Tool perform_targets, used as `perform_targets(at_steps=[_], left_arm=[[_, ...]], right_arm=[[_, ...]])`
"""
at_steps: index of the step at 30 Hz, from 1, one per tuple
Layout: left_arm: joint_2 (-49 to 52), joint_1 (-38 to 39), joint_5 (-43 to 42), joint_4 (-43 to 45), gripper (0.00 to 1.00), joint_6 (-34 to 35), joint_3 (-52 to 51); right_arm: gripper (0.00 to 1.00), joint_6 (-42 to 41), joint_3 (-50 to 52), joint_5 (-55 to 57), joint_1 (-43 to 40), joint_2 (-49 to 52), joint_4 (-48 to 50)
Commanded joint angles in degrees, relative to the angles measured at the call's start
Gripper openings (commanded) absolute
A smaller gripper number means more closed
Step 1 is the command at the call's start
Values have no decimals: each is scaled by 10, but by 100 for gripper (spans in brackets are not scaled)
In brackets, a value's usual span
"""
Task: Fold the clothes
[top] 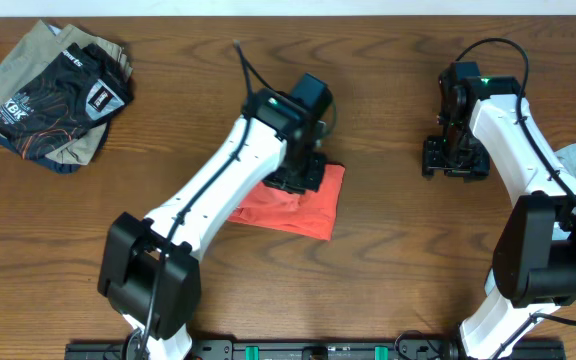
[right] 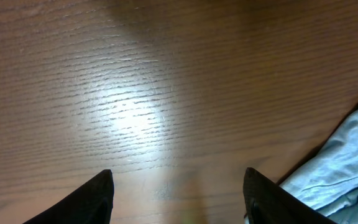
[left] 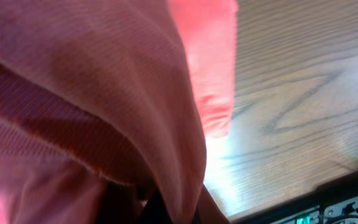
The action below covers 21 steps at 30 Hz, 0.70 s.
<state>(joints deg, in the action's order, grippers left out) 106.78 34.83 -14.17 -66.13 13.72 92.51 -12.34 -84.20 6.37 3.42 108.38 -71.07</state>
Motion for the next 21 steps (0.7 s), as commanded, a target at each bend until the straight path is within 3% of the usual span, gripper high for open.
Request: perform_targets(at_steps=[1, 2, 4, 6, 12, 17, 21], left_arm=[[7, 26, 3, 12, 7, 3, -29], [7, 33, 3, 14, 14, 3, -34], [7, 45, 3, 23, 40, -14, -41], [7, 51, 3, 35, 52, -53, -41], [-5, 21, 11, 18, 54, -94, -6], [-56, -78, 18, 15, 53, -85, 10], [-75, -172, 18, 19, 53, -76, 10]], right_arm=[[65, 9, -4, -6, -5, 3, 0], [64, 9, -4, -6, -5, 3, 2], [64, 9, -4, -6, -5, 3, 4], [65, 9, -4, -10, -5, 3, 9], [67, 89, -4, -168, -2, 3, 46], [68, 185, -4, -391, 16, 3, 82], [68, 188, -4, -431, 48, 3, 109]])
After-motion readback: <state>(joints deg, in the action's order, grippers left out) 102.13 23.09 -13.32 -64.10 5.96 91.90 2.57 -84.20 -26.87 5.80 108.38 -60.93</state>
